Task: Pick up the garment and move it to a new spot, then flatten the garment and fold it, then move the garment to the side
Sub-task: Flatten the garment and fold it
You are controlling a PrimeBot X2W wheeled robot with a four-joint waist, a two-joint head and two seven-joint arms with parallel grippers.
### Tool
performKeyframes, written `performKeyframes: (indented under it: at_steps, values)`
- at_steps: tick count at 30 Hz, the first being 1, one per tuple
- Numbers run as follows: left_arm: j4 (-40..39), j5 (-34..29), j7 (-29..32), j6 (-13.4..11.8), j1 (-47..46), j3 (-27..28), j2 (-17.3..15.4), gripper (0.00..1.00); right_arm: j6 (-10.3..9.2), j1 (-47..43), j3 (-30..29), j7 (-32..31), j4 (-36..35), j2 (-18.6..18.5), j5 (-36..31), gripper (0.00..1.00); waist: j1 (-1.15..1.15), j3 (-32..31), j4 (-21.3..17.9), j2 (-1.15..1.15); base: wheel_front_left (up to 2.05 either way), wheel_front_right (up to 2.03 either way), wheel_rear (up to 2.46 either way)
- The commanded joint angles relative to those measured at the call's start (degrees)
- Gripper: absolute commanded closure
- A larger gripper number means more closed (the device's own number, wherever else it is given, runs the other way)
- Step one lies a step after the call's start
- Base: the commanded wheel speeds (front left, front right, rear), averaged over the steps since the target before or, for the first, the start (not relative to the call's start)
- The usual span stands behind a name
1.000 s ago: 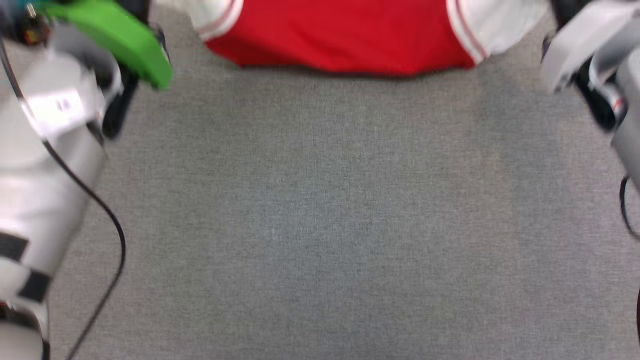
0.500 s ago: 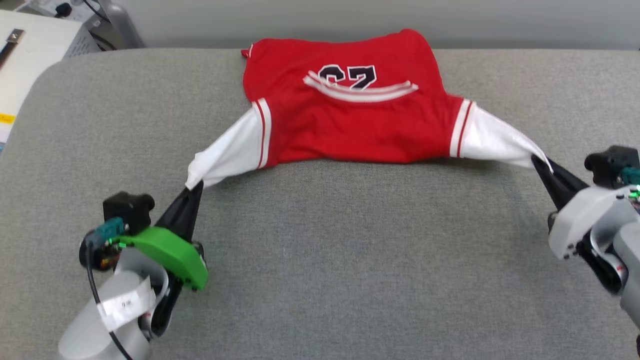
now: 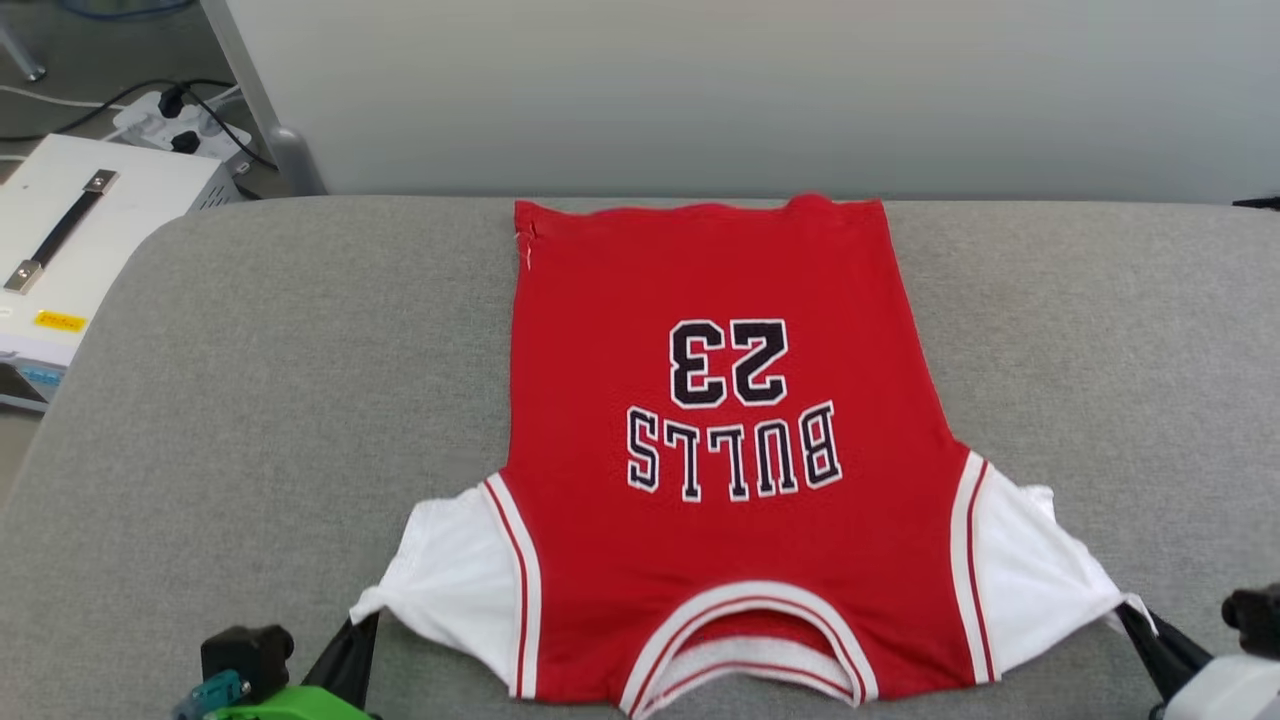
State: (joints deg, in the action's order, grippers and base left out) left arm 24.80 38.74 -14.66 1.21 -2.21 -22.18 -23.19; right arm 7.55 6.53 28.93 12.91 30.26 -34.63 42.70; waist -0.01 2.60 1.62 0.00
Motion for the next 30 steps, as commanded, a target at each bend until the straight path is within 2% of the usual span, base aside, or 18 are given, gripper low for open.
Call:
performKeyframes:
  at_steps: [1, 7, 15, 16, 17, 18, 24, 30]
  values:
    - [-0.3, -0.5, -0.3, -0.5, 1.9, 0.7, 0.3, 1.0, -0.06, -2.6, -1.4, -1.0, -1.0, -0.2, -0.6, 1.0, 0.01, -1.1, -0.1, 0.0, 0.0, 0.0, 0.0]
    - [-0.3, -1.3, -0.3, -0.5, 6.6, 3.1, 1.2, 1.0, -0.06, -12.9, -7.1, -7.8, -6.9, -0.1, -1.7, 1.0, 0.01, -2.1, -0.2, 0.0, 0.0, 0.0, 0.0]
    - [0.1, -2.8, -0.3, 0.4, 7.8, 4.7, 2.8, 1.0, -0.06, -21.1, -14.3, -15.6, -15.2, 3.0, -3.7, 1.0, 0.01, -2.2, 0.6, 0.0, 0.0, 0.0, 0.0]
    - [0.1, -3.1, -0.3, 0.7, 7.7, 4.8, 3.0, 1.0, -0.06, -21.5, -15.4, -16.4, -15.9, 3.5, -4.1, 0.8, 0.01, -2.2, 0.7, 0.0, 0.0, 0.0, 0.0]
    - [0.2, -3.3, -0.3, 0.9, 7.6, 4.9, 3.2, 1.0, -0.06, -21.8, -16.2, -17.0, -16.5, 3.9, -4.5, 0.37, 0.01, -2.2, 0.9, 0.0, 0.0, 0.0, 0.0]
    - [0.1, -3.7, -0.3, 1.2, 7.5, 5.1, 3.4, 1.0, -0.06, -22.0, -17.2, -17.5, -17.4, 4.1, -5.2, 0.0, 0.01, -2.2, 1.0, 0.0, 0.0, 0.0, 0.0]
    - [-0.6, -6.0, -0.3, 2.3, 6.9, 5.9, 4.7, 1.0, -0.06, -21.6, -21.9, -19.6, -22.9, 5.1, -7.8, 0.0, 0.01, -1.9, 1.8, 0.0, 0.0, 0.0, 0.0]
    - [-1.9, -8.1, -0.3, 2.8, 5.3, 6.4, 6.1, 1.0, -0.06, -16.2, -26.9, -20.6, -29.7, 2.7, -10.3, 0.0, 0.01, -0.4, 2.4, 0.0, 0.0, 0.0, 0.0]
